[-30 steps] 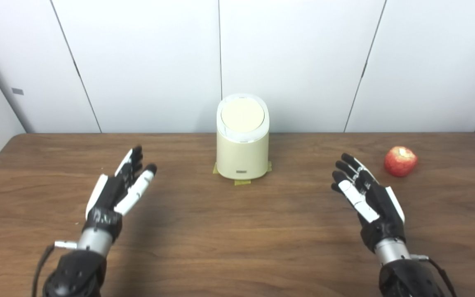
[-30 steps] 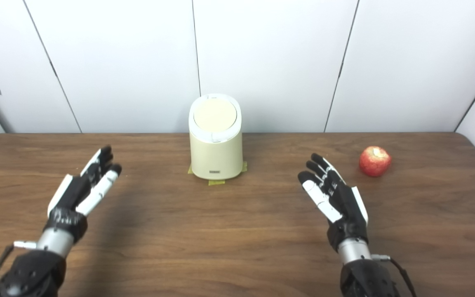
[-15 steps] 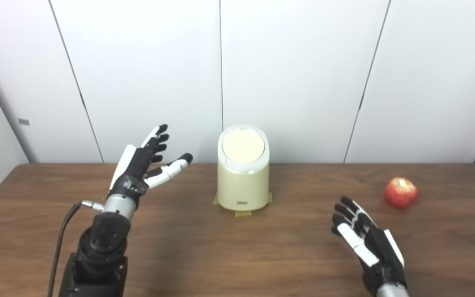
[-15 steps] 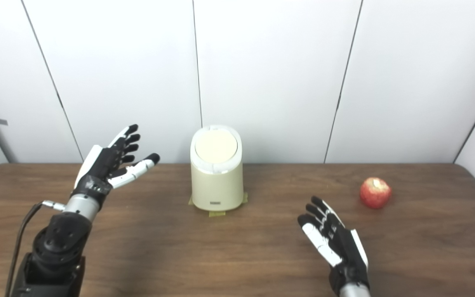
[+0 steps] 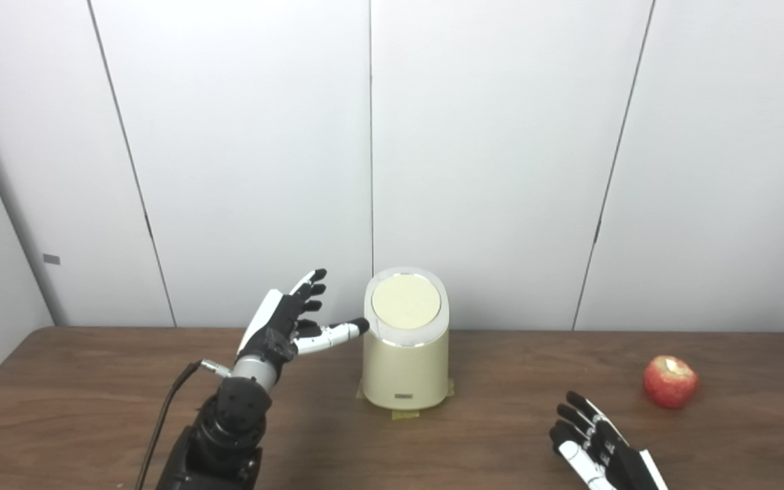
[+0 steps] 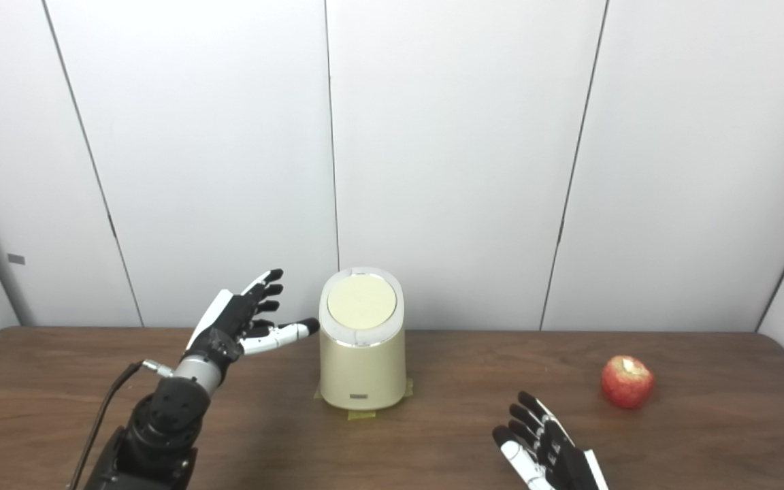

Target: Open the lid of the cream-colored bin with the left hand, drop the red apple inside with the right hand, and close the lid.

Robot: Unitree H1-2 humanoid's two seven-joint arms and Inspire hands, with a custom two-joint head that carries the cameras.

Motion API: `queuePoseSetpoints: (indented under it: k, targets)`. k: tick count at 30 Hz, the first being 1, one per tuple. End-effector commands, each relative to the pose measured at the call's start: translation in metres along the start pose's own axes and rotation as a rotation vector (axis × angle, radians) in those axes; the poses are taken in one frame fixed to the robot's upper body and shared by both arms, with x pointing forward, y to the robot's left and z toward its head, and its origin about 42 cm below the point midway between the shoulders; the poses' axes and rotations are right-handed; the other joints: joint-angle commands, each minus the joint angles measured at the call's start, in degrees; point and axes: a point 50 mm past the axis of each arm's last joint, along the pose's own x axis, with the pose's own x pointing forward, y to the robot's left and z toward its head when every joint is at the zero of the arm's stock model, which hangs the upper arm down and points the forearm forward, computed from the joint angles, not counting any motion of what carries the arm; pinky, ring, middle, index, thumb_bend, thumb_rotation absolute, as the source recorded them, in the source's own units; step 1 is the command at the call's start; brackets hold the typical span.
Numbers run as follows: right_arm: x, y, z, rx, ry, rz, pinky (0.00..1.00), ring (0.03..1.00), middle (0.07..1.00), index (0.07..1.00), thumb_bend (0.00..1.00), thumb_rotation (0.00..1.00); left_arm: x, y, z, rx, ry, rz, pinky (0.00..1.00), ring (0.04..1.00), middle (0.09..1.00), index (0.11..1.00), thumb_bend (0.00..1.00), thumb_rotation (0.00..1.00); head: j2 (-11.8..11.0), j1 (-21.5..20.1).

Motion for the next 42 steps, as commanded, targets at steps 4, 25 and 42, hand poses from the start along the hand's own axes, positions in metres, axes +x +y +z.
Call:
queuePoseSetpoints:
  k: [4,25,42]
  targets:
    - [0.008,0.005,0.016,0.001,-0.095,0.022,0.78,0.862,0.865,0.889,0.55,0.48,0.029,0.015,0.054,0.049,-0.118,0.025,0.79,0.930,0.976,0.997,0.77,0.29,-0.16,-0.02]
    - [0.009,0.008,0.017,0.019,-0.095,0.022,0.79,0.863,0.872,0.891,0.53,0.47,0.065,0.015,0.085,0.227,-0.145,0.035,0.79,0.940,0.978,0.985,0.81,0.19,0.57,-1.09]
    - [0.012,0.013,0.021,0.037,-0.108,0.017,0.78,0.862,0.876,0.888,0.51,0.47,0.067,0.004,0.101,0.309,-0.226,0.041,0.79,0.922,0.937,0.966,0.83,0.17,0.45,-1.86]
